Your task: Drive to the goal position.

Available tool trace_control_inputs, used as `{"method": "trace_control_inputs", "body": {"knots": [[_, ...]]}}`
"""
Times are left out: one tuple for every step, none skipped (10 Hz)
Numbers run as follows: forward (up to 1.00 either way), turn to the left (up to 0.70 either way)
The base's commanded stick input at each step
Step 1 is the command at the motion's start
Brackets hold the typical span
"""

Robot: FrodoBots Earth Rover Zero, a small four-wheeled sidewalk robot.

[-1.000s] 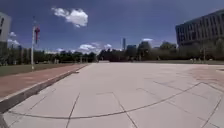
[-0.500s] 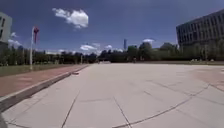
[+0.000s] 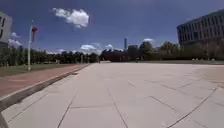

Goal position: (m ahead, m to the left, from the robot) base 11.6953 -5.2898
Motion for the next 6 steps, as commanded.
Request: {"method": "trace_control_inputs", "body": {"knots": [[0.5,0.0],[0.5,0.0],[0.5,0.0],[0.5,0.0],[0.5,0.0],[0.5,0.0]]}}
